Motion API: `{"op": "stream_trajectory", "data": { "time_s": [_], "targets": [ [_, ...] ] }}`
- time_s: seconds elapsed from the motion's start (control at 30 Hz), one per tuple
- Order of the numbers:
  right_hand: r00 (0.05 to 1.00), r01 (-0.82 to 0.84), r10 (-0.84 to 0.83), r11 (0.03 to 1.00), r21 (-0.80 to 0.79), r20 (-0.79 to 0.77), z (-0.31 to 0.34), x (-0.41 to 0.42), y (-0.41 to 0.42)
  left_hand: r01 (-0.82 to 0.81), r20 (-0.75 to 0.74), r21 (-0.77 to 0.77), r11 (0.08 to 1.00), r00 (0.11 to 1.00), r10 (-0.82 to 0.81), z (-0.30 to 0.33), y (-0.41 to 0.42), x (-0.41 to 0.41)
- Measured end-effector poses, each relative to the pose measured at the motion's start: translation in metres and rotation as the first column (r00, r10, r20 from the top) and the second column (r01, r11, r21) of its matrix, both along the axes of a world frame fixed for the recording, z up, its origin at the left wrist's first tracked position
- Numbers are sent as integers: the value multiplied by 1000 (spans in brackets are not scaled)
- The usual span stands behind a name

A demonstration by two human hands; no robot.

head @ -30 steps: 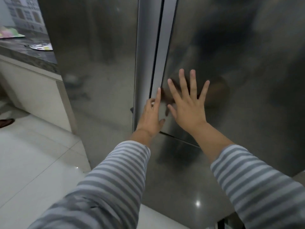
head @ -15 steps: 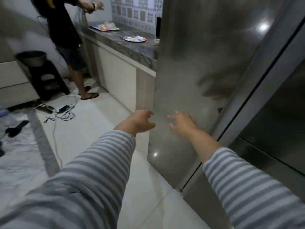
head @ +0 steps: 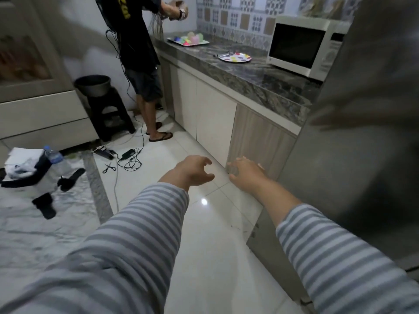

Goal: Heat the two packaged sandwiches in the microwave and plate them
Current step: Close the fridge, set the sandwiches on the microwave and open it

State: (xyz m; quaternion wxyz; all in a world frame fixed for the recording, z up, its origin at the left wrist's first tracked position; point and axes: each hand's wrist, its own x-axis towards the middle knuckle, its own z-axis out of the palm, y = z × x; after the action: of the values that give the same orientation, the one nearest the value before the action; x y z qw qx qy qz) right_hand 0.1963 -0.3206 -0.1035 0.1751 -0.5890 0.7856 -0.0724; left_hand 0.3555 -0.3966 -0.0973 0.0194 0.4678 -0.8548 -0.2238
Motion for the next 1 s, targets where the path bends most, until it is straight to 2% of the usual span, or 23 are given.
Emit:
{"op": "stream_trajectory", "data": {
  "time_s": [0.13, 0.3, 0.43, 0.57, 0.77, 1.0],
  "targets": [
    [994, 44, -43, 999, -10, 103, 2, -18, -66, 4, -20, 2, 1000, 1000, -4, 0, -66, -19],
    [986, 84, -75, 995, -54, 149, 13, -59, -158, 4, -50, -8, 1000, 999, -5, 19, -156, -59],
    [988, 110, -99, 990, -93, 116, 24, -94, -224, 23, -105, -53, 998, 994, -29, 36, -218, -96],
    [987, 147, -137, 982, -119, 87, 34, -125, -277, 64, -135, -33, 997, 989, -68, 44, -276, -130],
    [963, 268, -256, 945, -190, 87, 49, -185, -366, 167, -166, -77, 983, 970, -178, 61, -385, -199],
    [879, 478, -461, 846, -238, 124, 67, -261, -441, 379, -143, -128, 916, 907, -395, 81, -493, -295]
  ]
}}
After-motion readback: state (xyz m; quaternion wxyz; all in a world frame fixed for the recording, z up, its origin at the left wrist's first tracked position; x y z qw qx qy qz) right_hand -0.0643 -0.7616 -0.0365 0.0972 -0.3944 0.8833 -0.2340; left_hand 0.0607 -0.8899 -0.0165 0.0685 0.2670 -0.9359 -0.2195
